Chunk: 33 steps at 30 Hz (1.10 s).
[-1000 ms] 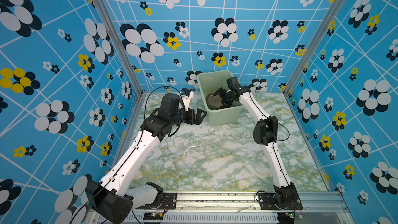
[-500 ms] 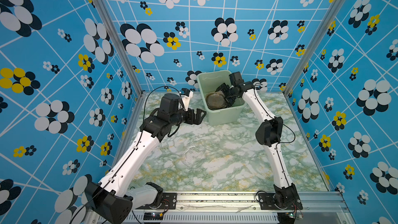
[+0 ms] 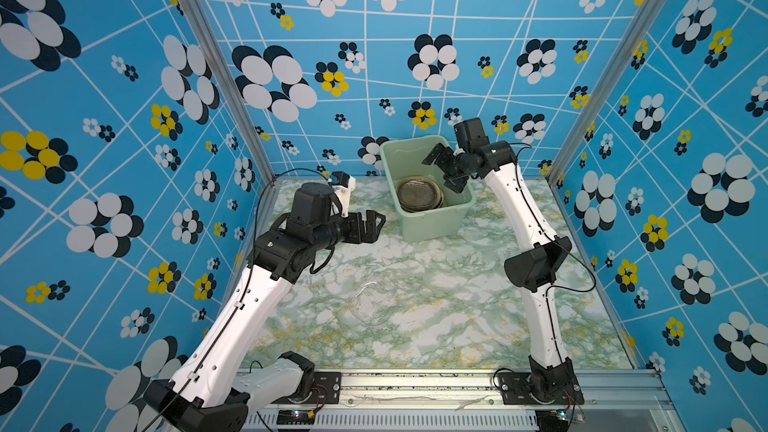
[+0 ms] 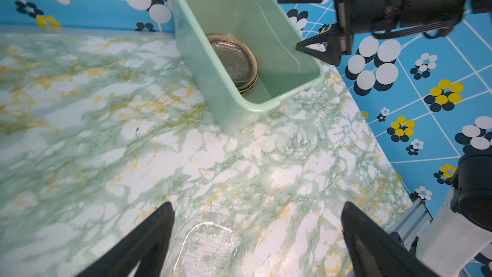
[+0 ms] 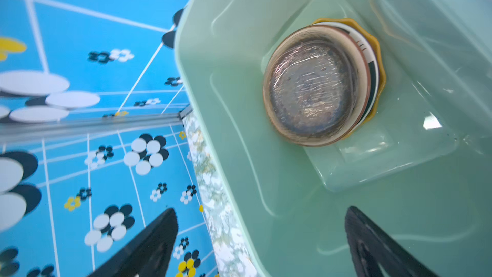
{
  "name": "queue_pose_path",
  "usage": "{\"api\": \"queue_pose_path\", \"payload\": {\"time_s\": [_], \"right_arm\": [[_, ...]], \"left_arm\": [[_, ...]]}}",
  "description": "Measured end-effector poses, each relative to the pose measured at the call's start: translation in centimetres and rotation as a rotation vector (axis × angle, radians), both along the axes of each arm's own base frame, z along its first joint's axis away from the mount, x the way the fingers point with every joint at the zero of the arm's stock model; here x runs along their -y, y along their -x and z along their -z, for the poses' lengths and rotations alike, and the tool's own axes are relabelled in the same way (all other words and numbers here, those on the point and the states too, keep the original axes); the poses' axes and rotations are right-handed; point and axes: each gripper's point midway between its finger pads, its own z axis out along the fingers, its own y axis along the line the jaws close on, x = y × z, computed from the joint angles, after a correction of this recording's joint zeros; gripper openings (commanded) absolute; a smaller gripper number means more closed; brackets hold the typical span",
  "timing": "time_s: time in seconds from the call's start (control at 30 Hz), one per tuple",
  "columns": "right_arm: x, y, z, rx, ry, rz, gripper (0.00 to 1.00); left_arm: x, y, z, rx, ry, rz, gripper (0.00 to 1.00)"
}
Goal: Place the plates into the plastic bin on the countertop
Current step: 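Open the right gripper and raise it out of the bin, then reach both grippers toward the last colourless glass plate on the table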
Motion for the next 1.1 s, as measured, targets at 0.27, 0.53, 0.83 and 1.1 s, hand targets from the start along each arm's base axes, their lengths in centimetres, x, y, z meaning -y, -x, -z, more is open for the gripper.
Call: {"api": "queue_pose_path", "payload": {"time_s": [0.27,0.53,0.83,1.1], "right_arm": [[-4.8,16.0,-8.7,0.182,0.089,-0.401,0.98],[-4.3,26.2,2.3,-0.025,0.031,-0.459,0.85],[-3.8,30.4,15.4,-0.263,-0.055,-0.358,0.76],[-5.7,29.6,19.9,-0.307,-0.14,-0.324,0.69]], "left_arm": [[-4.1,5.9,5.2,-0.312,0.026,-0.134,0.99],[-4.5,11.7,14.5,-0.652,0.065,-0.174,0.99],[-4.6,13.9,20.8,-0.788,0.122,-0.249,0.96],[-4.5,12.4,23.6,-0.778,0.149,-0.279,0.88]]}}
